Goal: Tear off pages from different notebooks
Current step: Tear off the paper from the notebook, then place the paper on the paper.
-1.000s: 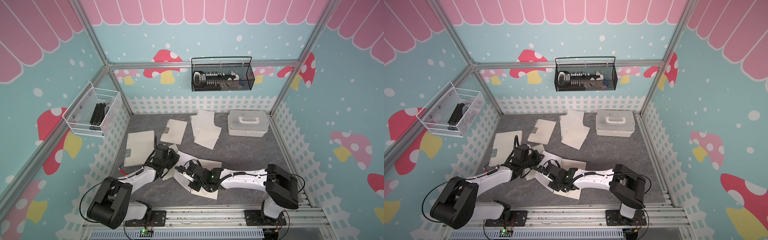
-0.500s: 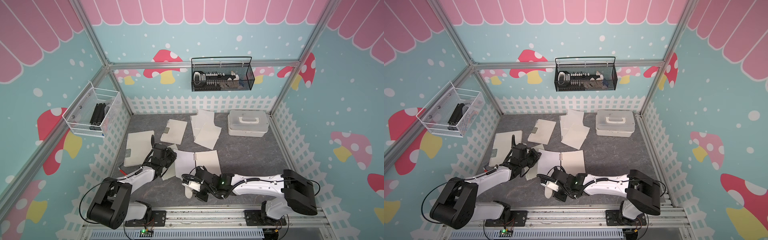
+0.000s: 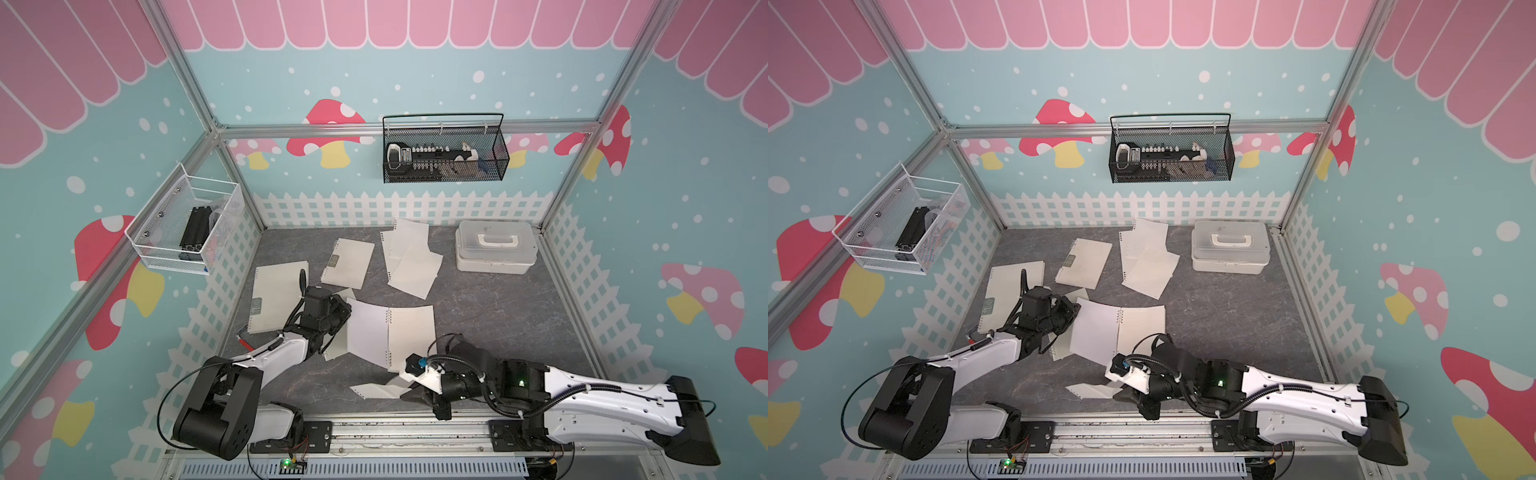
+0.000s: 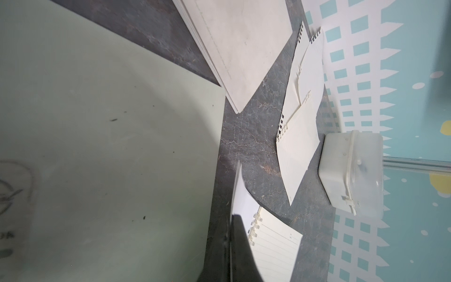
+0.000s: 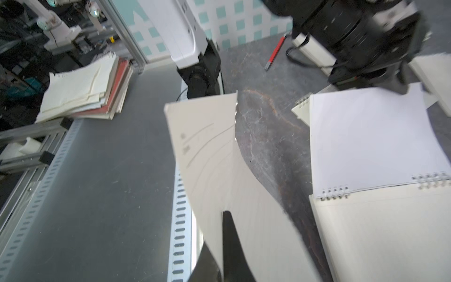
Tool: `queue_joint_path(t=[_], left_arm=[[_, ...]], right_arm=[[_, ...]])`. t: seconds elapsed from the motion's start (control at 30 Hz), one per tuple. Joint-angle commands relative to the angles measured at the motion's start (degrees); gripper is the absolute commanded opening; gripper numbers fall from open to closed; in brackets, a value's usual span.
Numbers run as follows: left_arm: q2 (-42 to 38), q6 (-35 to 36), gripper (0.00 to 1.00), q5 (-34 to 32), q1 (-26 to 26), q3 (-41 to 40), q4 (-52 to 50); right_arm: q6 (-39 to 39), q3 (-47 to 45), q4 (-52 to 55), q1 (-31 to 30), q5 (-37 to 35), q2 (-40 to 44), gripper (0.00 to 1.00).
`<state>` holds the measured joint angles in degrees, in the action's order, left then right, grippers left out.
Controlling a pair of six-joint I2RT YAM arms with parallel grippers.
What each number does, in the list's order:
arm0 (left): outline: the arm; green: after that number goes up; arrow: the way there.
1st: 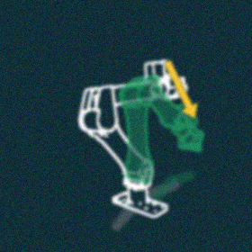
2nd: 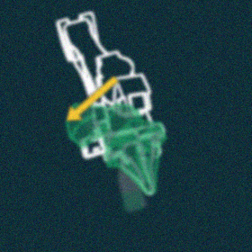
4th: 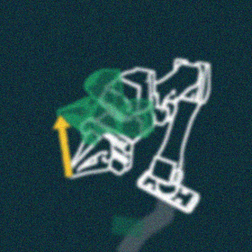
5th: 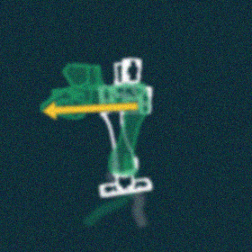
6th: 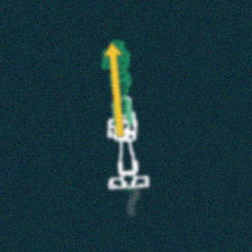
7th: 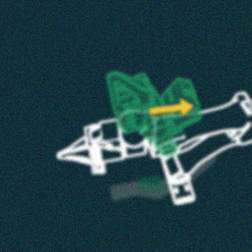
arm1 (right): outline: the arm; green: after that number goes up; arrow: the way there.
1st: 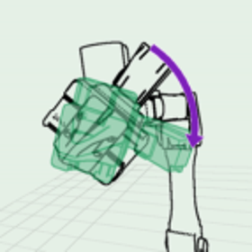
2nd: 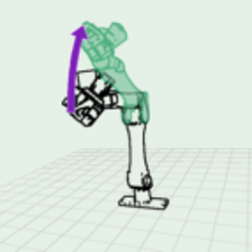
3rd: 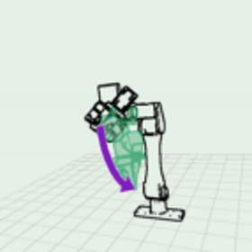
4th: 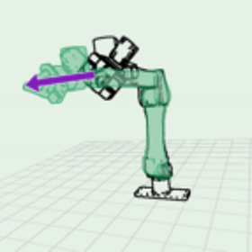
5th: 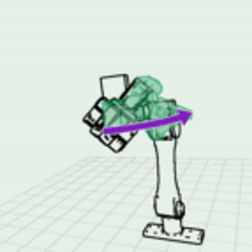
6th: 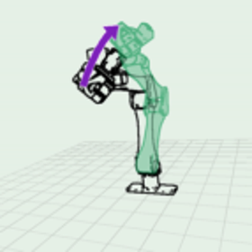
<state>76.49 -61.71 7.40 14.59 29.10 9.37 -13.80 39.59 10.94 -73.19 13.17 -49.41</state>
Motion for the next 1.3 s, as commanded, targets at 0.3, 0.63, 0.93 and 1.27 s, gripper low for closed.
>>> queue_joint_path(t=[0.3, 0.63, 0.93, 1.27], left_arm=[[-4.6, 4.18, 0.0, 0.16, -0.4, 3.54, -4.54], [-5.21, 7.91, 0.0, 1.03, -0.35, 5.19, -7.49], [-3.96, 6.7, 0.18, 2.23, 4.47, 9.11, -6.11], [5.05, 4.1, 0.37, 0.54, 18.44, 17.14, -1.09]], right_arm=[[-10.46, 10.46, -7.94, 23.69, -21.69, -12.43, 0.0], [-22.71, 27.43, -27.13, 38.84, -3.51, -43.17, 0.0], [-19.76, 32.03, -20.92, 45.98, -10.91, -57.27, 0.04], [-13.42, 37.14, -1.91, 48.31, -23.86, -56.72, 0.64]])
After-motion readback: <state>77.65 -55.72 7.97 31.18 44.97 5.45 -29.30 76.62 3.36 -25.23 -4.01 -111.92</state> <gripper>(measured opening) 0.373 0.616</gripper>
